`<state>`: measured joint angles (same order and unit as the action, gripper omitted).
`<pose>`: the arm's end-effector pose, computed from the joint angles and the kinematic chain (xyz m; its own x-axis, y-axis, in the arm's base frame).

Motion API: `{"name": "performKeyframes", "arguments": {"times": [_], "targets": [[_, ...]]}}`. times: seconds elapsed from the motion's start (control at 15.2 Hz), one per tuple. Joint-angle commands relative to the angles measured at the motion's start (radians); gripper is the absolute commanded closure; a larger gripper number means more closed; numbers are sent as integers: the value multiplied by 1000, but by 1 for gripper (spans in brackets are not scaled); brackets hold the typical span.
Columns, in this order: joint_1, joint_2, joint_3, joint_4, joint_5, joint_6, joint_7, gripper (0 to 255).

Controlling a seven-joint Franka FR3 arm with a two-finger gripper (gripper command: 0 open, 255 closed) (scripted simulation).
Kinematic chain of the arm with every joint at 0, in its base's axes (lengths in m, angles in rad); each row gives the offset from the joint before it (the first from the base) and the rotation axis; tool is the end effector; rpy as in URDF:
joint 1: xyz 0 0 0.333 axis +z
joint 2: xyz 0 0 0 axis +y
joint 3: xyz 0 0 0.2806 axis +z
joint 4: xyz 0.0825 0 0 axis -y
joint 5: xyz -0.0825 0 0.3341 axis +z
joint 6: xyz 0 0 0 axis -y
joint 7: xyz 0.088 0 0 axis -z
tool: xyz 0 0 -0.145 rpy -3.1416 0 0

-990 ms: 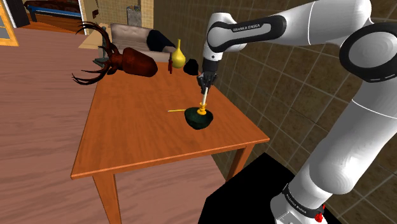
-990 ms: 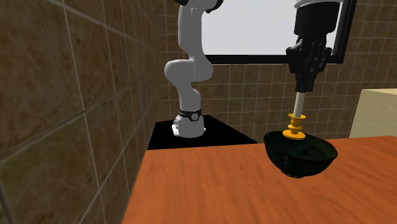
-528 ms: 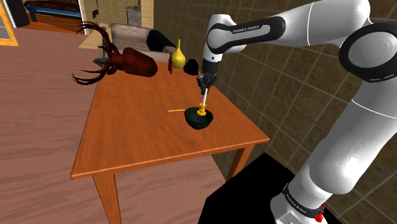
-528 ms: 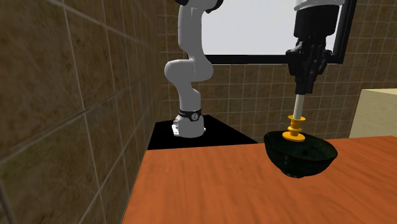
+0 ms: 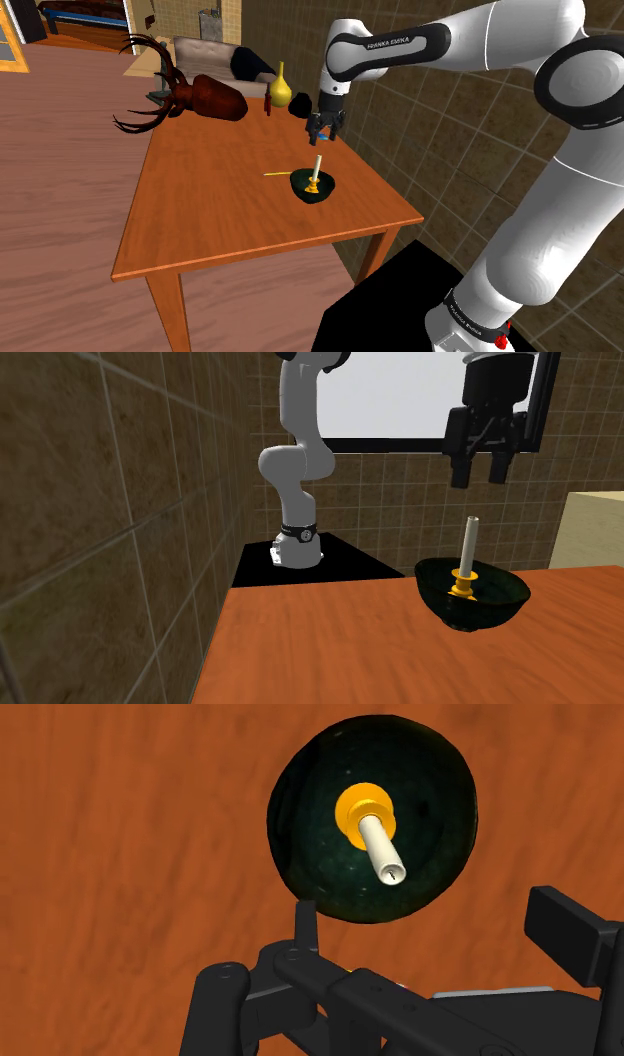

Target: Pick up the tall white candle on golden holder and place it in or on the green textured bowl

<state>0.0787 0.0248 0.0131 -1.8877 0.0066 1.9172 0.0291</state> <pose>0.5183 0.0484 0.4327 0.9982 0.0604 0.0045 0.0604 -0.9981 -0.0067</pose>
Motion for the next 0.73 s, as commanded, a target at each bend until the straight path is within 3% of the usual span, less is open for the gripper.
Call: {"name": "performKeyframes", "arguments": {"times": [0.0, 0.13, 0.66], "targets": [[-1, -5, -1, 43, 0, -48, -1, 0], [-1, -9, -1, 98, 0, -108, -1, 0], [-1, -9, -1, 98, 0, -108, -1, 0]]}}
